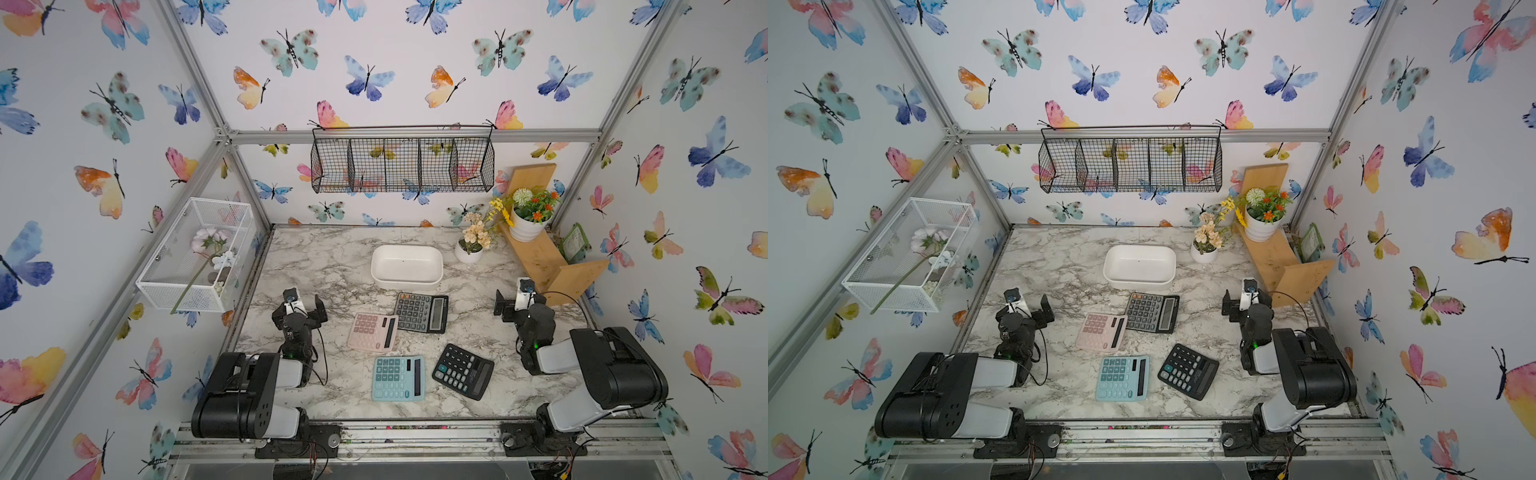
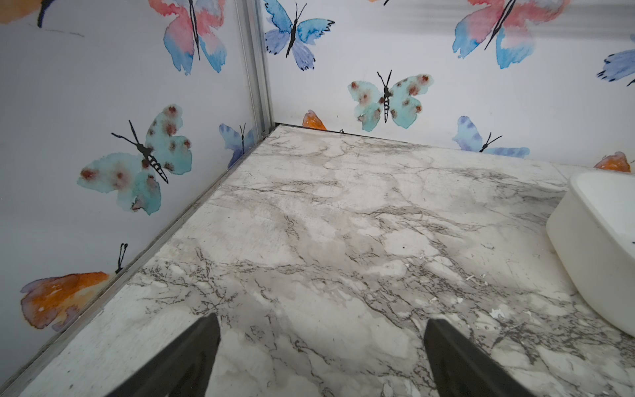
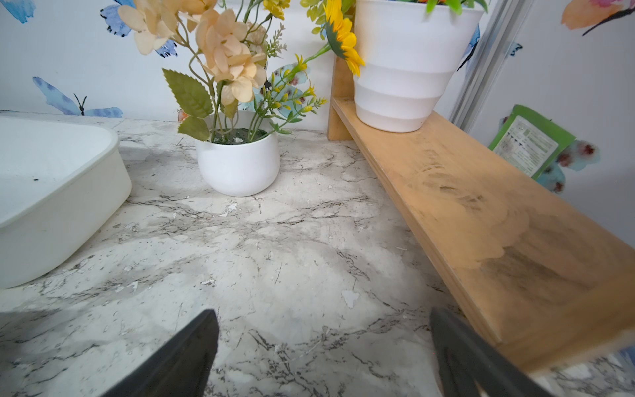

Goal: Put the calculator in the storage box
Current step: Pick up the calculator at the center of the board.

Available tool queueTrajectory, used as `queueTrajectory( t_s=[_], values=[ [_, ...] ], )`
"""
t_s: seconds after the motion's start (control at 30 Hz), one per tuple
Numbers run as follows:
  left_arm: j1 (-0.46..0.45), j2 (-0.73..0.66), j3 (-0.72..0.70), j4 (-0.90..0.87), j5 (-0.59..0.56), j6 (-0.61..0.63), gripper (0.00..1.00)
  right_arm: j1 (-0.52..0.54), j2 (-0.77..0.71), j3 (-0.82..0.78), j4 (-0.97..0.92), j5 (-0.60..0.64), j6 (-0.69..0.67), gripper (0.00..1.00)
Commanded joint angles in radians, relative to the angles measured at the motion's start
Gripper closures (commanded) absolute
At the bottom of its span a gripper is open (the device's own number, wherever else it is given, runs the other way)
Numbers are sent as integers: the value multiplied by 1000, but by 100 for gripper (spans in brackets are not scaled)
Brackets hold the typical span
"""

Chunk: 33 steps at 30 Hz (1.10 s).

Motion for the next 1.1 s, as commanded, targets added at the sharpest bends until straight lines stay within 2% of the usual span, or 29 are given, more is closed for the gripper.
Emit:
queueTrajectory(
  t_s=[0.0, 0.63, 0.73, 0.77, 0.8, 0.83, 0.87, 0.93, 1.0, 1.07],
  values=[
    [-2, -15, 9, 14, 22, 8, 1, -2, -11, 2, -2, -16, 10, 1],
    [0, -15, 11, 10, 28, 6, 1, -16, -8, 15, -25, -48, 15, 1],
    [1, -17, 11, 19, 26, 9, 1, -16, -21, 4, 19, -45, 5, 2],
    [0, -29, 17, 39, 7, 25, 1, -14, -62, 24, -45, -55, -6, 2],
    [-5, -72, 51, -61, -9, 22, 1, -14, -113, 77, -217, -60, -6, 1],
    [-4, -139, 138, -298, -23, -5, 1, -14, -163, 150, -380, -61, 2, 2],
    [-6, -176, 208, -440, -38, -30, 5, -14, -193, 204, -478, -65, 21, 2],
    [-9, -254, 278, -568, -37, -67, 7, -14, -254, 331, -654, -141, 22, 2],
    [-13, -315, 322, -660, -14, -145, 10, -12, -300, 420, -793, -216, 103, 2],
    [-20, -355, 364, -761, 23, -236, 12, -13, -322, 504, -945, -249, 241, 2]
  ],
)
